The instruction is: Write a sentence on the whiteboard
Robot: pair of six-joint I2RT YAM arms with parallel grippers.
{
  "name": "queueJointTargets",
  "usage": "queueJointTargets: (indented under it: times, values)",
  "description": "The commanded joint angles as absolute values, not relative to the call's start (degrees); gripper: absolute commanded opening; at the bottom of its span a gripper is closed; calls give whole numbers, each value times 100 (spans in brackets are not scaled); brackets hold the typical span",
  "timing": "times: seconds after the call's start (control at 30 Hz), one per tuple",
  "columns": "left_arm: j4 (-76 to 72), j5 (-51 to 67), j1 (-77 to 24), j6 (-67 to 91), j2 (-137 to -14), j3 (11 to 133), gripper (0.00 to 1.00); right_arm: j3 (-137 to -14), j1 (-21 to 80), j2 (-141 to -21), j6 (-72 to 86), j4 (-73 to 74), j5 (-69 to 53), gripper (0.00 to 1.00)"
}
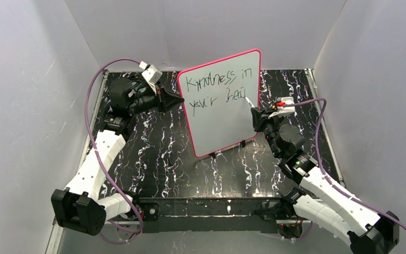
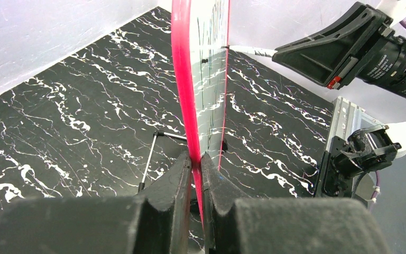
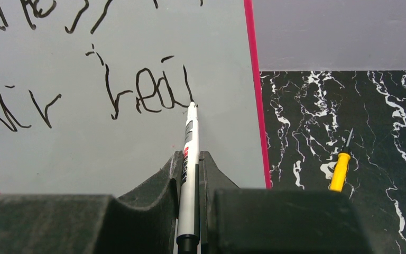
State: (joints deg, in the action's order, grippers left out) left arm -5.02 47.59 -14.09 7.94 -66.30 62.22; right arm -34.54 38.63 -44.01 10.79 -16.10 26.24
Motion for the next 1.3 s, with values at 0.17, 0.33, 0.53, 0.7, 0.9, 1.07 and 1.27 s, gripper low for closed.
queueJointTargets:
  times: [0.17, 0.33, 0.53, 0.7, 0.9, 1.07, 1.27]
  values:
    - [-334, 4983, -1475, 774, -6508, 6166, 0, -3418, 3844, -4383, 1240, -1635, 2615, 1]
    - [-334, 4983, -1470, 774, -6507, 6157, 0, -3753, 3841, -4577, 1066, -1726, 2615, 1]
    - [-334, 4980, -1476, 766, -6512, 6164, 0, -3993, 3841, -4654, 853, -1817, 2657, 1]
    - [-334, 4979, -1474, 765, -6512, 6157, 0, -4035, 3842, -4617, 759, -1845, 2767, 1]
    - [-334, 4983, -1471, 765, -6508, 6160, 0, -4011, 3832, -4653, 686, -1848, 2919, 1]
    - [-334, 4983, -1472, 765, -6500, 6156, 0, -4002, 3797, -4597, 698, -1802, 2961, 1]
    - [-334, 4977, -1476, 765, -6487, 6157, 0, -3925, 3797, -4340, 726, -1863, 2675, 1]
